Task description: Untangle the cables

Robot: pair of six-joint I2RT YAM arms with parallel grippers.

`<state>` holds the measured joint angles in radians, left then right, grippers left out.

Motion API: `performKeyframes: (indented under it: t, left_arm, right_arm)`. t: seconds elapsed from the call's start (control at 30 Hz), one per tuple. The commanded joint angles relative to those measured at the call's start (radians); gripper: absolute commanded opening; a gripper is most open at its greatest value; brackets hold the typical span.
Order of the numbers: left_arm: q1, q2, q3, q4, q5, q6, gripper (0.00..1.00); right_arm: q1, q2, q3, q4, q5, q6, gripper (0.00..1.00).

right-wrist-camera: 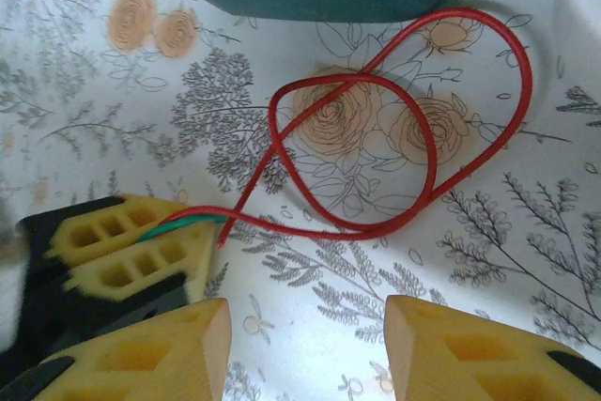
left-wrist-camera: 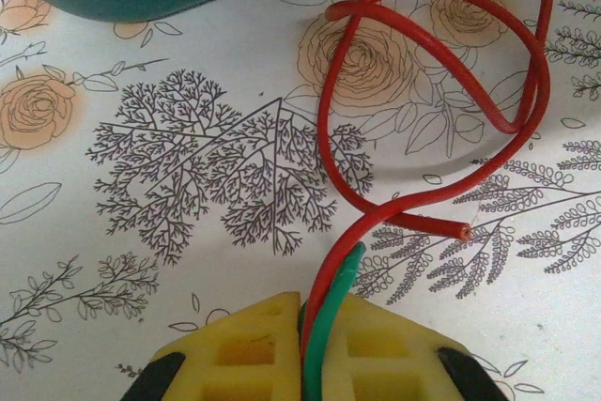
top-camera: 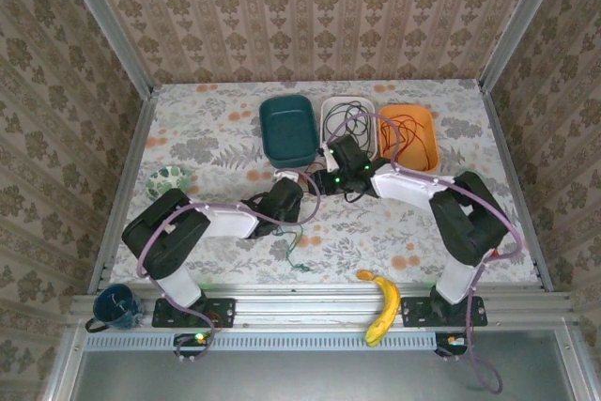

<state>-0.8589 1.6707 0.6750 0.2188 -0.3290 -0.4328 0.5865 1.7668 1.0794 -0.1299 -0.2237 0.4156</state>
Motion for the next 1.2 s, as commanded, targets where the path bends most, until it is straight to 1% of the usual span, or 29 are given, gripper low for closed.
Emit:
performKeyframes:
  t: [0.0,0.33,0.43,0.6,0.67,0.7,0.73,0.8,0.87,0.93,0.97,1.03,1.1,1.17]
  left_arm:
    - [-0.007,-0.02,-0.023,-0.01,0.013,0.02,0.0]
    - [-0.008,-0.011,-0.005,-0.03,0.024,0.027,0.0]
    - [-0.007,-0.008,0.0,-0.039,0.021,0.025,0.0]
    - [-0.008,-0.006,0.003,-0.04,0.019,0.026,0.0]
    - [-0.008,-0.005,0.003,-0.041,0.019,0.025,0.0]
    - [-0.007,-0.006,0.003,-0.043,0.016,0.023,0.0]
    - [-0.007,-0.008,0.003,-0.044,0.013,0.022,0.0]
    - [-0.007,-0.011,0.001,-0.051,0.003,0.017,0.0]
    - [-0.006,-0.015,-0.001,-0.061,-0.014,0.006,0.0]
    - [-0.003,-0.02,-0.006,-0.071,-0.027,-0.007,0.0]
    - [0.001,-0.02,-0.008,-0.076,-0.031,-0.017,0.05]
    - [0.013,-0.022,-0.013,-0.08,-0.033,-0.034,0.22]
    - [0.025,-0.023,-0.018,-0.085,-0.031,-0.048,0.37]
    - [0.036,-0.021,-0.024,-0.082,-0.027,-0.058,0.42]
  right_arm:
    - [0.009,0.045,0.08,0.017,-0.022,0.022,0.48]
    - [0.021,0.216,0.269,-0.155,-0.016,-0.031,0.48]
    - [0.025,0.244,0.295,-0.185,-0.04,-0.04,0.48]
    - [0.039,0.272,0.302,-0.203,-0.023,-0.036,0.47]
    - [0.04,0.272,0.293,-0.194,0.003,-0.017,0.41]
    - [0.04,0.265,0.281,-0.176,0.019,-0.005,0.34]
    - [0.039,0.251,0.264,-0.15,0.037,0.003,0.24]
    - [0.039,0.217,0.222,-0.1,0.075,0.019,0.09]
    - [0.035,0.176,0.187,-0.064,0.113,0.028,0.03]
    - [0.029,0.127,0.153,-0.039,0.149,0.039,0.0]
    - [0.024,0.095,0.132,-0.027,0.165,0.047,0.0]
    - [0.012,0.034,0.095,0.004,0.174,0.059,0.0]
    - [-0.002,-0.032,0.072,0.019,0.154,0.078,0.0]
    - [-0.022,-0.09,0.064,0.018,0.125,0.097,0.0]
